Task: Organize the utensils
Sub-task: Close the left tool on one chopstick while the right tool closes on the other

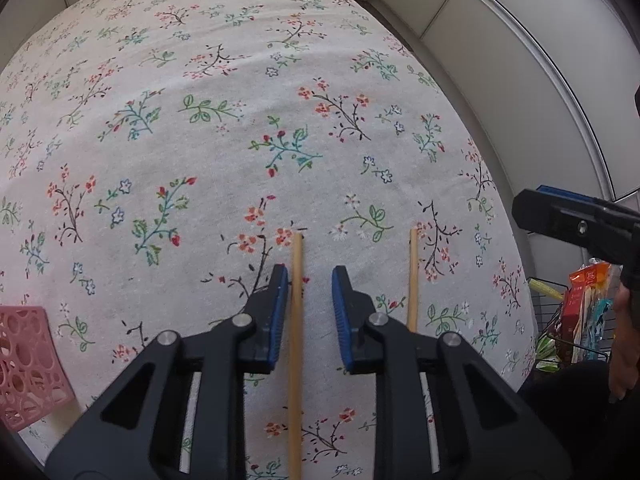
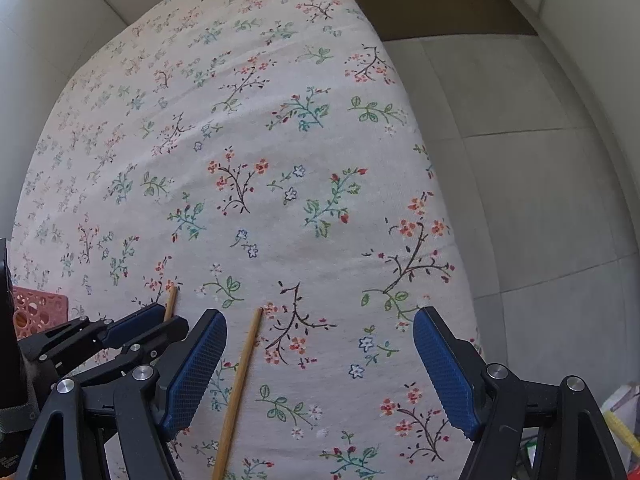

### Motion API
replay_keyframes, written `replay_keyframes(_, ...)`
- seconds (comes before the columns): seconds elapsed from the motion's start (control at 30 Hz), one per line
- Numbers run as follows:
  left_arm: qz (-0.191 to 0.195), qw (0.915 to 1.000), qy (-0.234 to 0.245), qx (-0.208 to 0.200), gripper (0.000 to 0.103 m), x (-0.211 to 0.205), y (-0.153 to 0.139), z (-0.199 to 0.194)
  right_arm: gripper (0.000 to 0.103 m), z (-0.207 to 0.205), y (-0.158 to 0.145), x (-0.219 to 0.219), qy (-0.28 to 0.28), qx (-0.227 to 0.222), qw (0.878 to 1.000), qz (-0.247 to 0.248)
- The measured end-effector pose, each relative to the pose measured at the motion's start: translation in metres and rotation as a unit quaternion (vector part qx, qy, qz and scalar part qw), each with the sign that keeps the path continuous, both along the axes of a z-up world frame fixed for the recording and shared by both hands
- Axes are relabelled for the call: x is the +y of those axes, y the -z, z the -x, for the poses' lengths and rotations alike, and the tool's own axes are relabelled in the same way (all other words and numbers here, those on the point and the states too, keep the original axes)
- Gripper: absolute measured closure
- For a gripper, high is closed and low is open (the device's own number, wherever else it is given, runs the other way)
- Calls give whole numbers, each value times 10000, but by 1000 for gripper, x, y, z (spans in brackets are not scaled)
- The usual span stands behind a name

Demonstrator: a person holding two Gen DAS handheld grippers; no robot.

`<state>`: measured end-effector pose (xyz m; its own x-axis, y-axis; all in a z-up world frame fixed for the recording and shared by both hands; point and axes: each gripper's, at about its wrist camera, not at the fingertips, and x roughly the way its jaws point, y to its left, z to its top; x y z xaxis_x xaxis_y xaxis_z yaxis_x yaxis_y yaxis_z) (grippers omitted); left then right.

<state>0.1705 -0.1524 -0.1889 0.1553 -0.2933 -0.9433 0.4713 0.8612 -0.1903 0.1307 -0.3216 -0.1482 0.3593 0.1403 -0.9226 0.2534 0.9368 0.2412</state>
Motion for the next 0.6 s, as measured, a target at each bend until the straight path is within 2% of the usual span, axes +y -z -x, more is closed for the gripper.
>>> replay_keyframes(0.07,-121,9999,-15,-49,94,-4,3,-4,21,-1,2,1,-12,35,10000,12)
replay_keyframes(0.1,-154,9999,-35,-57,97,-3,3,-4,21,-2,3,1,-20,52,10000,14)
replay_keyframes(0.27,-161,9998,-102,-95,97,4,0,-8,21,-4,8,4,-51,140,9999,-12)
replay_keyframes(0.6,36,9988,-163,-470,97,39,-42,8,21,-13,27,21,-170,481,9986,-121)
